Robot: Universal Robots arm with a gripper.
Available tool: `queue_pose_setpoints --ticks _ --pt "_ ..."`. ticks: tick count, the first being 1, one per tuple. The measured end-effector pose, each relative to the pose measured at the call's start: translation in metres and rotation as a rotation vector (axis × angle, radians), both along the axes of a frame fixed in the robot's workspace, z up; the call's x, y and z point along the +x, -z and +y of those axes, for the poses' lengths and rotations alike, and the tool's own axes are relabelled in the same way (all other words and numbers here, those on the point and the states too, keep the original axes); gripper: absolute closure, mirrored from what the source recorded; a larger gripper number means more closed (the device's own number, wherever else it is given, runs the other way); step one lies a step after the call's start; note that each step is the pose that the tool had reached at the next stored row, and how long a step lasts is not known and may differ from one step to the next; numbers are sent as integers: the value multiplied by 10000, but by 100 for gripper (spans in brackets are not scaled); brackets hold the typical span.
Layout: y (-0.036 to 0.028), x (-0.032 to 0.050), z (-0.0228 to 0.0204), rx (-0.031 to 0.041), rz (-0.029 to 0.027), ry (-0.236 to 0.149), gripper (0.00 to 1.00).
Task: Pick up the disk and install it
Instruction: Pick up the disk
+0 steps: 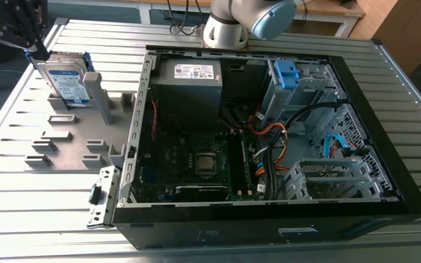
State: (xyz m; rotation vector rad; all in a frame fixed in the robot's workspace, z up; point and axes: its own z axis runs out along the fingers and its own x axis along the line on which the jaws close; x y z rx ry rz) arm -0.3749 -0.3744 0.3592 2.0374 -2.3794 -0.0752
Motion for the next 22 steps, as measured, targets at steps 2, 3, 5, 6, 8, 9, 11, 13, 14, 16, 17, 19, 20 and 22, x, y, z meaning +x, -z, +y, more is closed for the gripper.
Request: queue_pose_setpoints --ticks 2,3,5,6,8,9,11,13,14,16,17,19,20,22 --pt "0 0 0 0 0 -268 89" --pt "1 0 0 0 0 -416 89" --pt "1 0 0 0 0 -688 89" --pt "1 0 0 0 0 -806 89" --pt "1 0 0 0 1 -886 89" --pt "1 0 0 -1 1 -886 89" --pt "1 0 0 0 0 -886 89" --pt "1 0 0 -1 0 -886 89" --pt "1 0 0 -1 1 -887 89" --pt "1 0 0 0 0 -887 89" --pt "1 0 0 -1 1 -887 89" --pt "1 0 0 -1 1 -887 89" --pt "1 0 0 -1 0 -887 83" --pt "1 0 0 0 0 -887 77"
